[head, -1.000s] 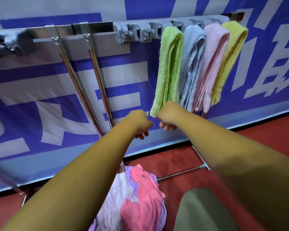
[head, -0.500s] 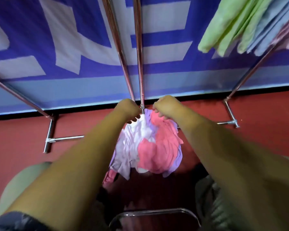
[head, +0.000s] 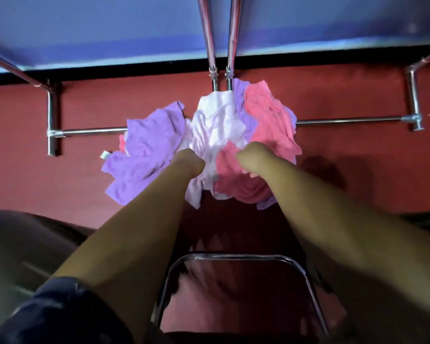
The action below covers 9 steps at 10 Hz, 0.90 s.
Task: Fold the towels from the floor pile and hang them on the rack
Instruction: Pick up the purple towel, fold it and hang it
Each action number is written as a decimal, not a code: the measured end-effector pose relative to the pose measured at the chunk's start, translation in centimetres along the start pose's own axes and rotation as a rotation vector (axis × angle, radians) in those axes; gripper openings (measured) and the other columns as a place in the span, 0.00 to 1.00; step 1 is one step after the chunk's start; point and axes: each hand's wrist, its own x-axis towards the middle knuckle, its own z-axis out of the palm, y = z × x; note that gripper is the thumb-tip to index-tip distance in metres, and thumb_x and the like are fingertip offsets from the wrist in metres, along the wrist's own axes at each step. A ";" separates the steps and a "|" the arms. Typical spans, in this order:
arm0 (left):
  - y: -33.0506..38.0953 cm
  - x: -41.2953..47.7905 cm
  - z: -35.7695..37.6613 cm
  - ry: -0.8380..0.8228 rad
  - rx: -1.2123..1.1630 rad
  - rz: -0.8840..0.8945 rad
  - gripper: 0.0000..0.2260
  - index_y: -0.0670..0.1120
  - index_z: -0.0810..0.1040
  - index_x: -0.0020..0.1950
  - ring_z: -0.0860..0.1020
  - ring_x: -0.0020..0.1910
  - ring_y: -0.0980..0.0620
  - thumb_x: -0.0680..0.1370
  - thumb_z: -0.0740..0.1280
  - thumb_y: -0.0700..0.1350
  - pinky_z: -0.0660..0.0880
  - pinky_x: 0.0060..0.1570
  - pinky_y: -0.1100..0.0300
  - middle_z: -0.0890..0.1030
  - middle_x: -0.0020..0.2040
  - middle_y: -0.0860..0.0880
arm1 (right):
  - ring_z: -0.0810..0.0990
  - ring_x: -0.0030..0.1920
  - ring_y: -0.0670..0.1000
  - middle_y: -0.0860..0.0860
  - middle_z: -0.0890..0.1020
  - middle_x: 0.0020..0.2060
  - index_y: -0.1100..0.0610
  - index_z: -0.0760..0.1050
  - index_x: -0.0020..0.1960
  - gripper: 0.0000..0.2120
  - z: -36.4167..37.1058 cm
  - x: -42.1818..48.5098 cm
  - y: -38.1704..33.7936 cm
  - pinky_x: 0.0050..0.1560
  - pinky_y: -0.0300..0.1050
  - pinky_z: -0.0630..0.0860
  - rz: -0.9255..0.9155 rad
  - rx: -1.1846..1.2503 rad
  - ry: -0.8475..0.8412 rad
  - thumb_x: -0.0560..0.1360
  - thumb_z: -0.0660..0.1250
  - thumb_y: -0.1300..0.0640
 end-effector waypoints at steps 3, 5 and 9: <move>-1.9 3.1 4.1 0.403 0.037 -0.063 0.20 0.41 0.70 0.72 0.72 0.69 0.36 0.80 0.62 0.45 0.74 0.65 0.43 0.67 0.72 0.37 | 0.80 0.64 0.61 0.60 0.82 0.63 0.60 0.80 0.65 0.16 5.0 4.2 0.2 0.51 0.44 0.70 -0.004 -0.166 -0.028 0.82 0.65 0.53; -3.6 5.4 2.9 0.344 0.031 -0.174 0.20 0.43 0.75 0.73 0.68 0.73 0.40 0.80 0.65 0.43 0.72 0.67 0.44 0.63 0.78 0.44 | 0.81 0.60 0.62 0.59 0.83 0.58 0.60 0.82 0.62 0.15 7.4 5.0 -0.2 0.58 0.51 0.77 -0.008 -0.153 -0.072 0.79 0.66 0.55; 1.7 2.2 -2.2 0.227 -0.159 0.037 0.18 0.40 0.79 0.69 0.79 0.66 0.39 0.83 0.67 0.50 0.74 0.62 0.51 0.82 0.64 0.39 | 0.82 0.52 0.55 0.49 0.82 0.53 0.42 0.65 0.80 0.37 5.8 4.3 -1.9 0.56 0.49 0.81 -0.219 0.040 0.101 0.74 0.71 0.59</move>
